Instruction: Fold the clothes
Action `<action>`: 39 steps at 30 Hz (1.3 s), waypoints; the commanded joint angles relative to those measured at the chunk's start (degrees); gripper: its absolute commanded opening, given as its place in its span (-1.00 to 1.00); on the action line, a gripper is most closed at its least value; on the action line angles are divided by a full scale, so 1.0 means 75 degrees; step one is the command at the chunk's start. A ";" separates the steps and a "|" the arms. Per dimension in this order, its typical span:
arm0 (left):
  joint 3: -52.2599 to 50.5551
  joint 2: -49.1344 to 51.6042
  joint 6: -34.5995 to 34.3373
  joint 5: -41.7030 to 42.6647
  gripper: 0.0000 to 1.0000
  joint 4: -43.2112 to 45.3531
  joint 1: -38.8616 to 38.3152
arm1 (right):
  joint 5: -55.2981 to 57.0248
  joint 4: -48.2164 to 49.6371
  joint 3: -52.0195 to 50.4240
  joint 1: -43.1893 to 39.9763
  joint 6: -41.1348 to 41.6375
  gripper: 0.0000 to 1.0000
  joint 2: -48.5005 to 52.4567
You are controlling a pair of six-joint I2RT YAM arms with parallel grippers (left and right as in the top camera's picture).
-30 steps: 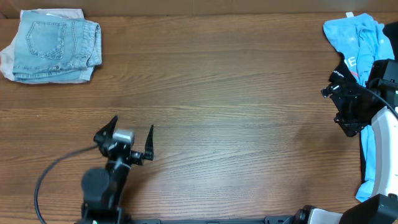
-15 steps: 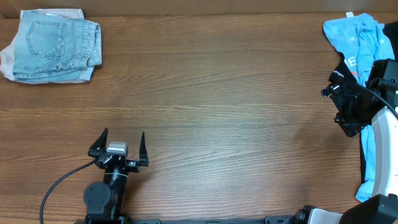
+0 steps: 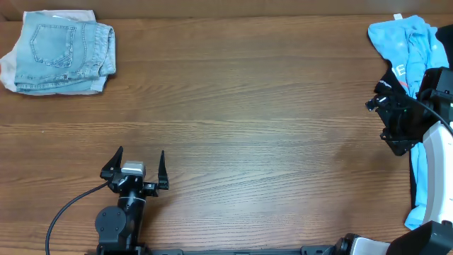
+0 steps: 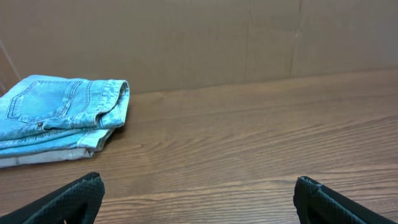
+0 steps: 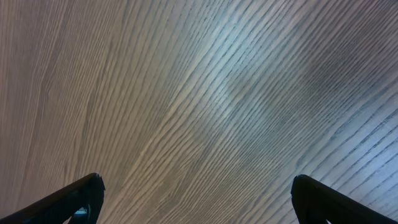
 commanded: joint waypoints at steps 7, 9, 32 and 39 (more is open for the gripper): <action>-0.0026 -0.0079 -0.0073 -0.0076 0.99 -0.0026 0.0041 | -0.0038 0.0044 0.0152 -0.0023 -0.0029 1.00 -0.0055; -0.0026 -0.0079 -0.0073 -0.0076 1.00 -0.0026 0.0041 | -0.0041 0.0044 0.0152 -0.0023 -0.0029 1.00 -0.0055; -0.0026 -0.0079 -0.0073 -0.0076 0.99 -0.0023 0.0041 | -0.0038 0.0044 0.0149 -0.0020 -0.0029 1.00 -0.0131; -0.0026 -0.0079 -0.0073 -0.0076 0.99 -0.0026 0.0041 | -0.0038 0.0044 0.0146 0.0009 -0.0029 1.00 -0.1268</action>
